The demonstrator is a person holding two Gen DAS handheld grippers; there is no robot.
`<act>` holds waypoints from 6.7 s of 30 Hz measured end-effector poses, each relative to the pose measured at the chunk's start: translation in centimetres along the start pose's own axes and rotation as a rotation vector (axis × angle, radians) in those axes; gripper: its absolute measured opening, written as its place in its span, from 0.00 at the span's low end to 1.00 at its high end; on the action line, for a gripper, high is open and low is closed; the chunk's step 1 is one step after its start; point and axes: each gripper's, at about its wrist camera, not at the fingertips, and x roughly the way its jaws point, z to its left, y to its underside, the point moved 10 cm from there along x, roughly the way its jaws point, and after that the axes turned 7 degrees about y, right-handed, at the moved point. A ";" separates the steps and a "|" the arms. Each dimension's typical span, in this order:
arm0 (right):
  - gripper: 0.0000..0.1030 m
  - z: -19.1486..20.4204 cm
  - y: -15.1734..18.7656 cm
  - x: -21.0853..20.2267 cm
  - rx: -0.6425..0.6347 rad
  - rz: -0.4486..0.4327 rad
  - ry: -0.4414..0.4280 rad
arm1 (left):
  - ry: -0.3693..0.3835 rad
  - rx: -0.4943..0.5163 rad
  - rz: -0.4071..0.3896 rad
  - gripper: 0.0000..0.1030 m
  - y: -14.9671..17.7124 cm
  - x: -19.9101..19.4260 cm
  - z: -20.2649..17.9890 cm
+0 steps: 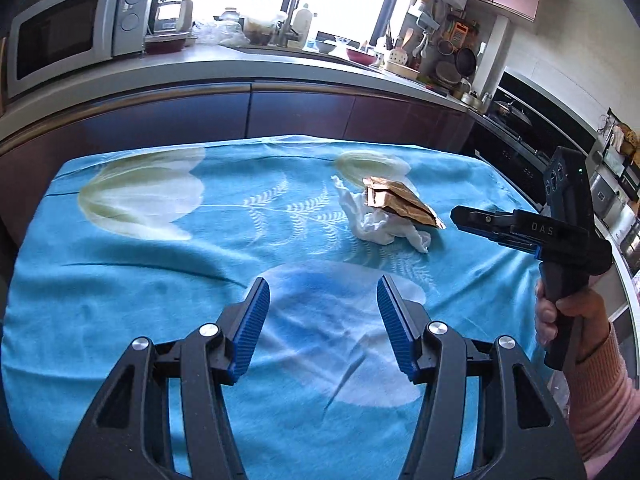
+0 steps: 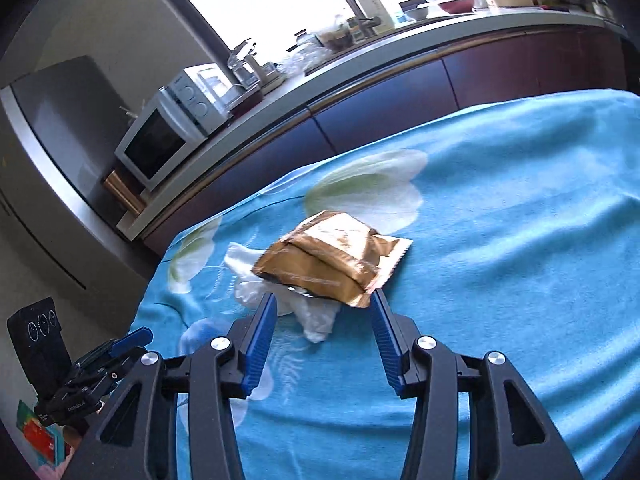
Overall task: Collect trash
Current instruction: 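Grasp the gold wrapper with the right tool while the left tool grasps the white tissue, then carry the gold wrapper and white tissue over the teal bin with both tools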
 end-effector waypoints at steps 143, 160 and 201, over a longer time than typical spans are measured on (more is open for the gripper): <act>0.09 29.8 8.2 3.2 -0.121 0.239 -0.711 | -0.406 -0.247 -0.148 0.06 10.7 -24.7 15.9; 0.09 33.1 9.2 3.7 -0.148 0.275 -0.741 | -0.460 -0.284 -0.167 0.06 11.5 -26.9 18.4; 0.09 39.7 11.8 6.4 -0.209 0.357 -0.753 | -0.556 -0.376 -0.169 0.06 14.2 -29.9 24.3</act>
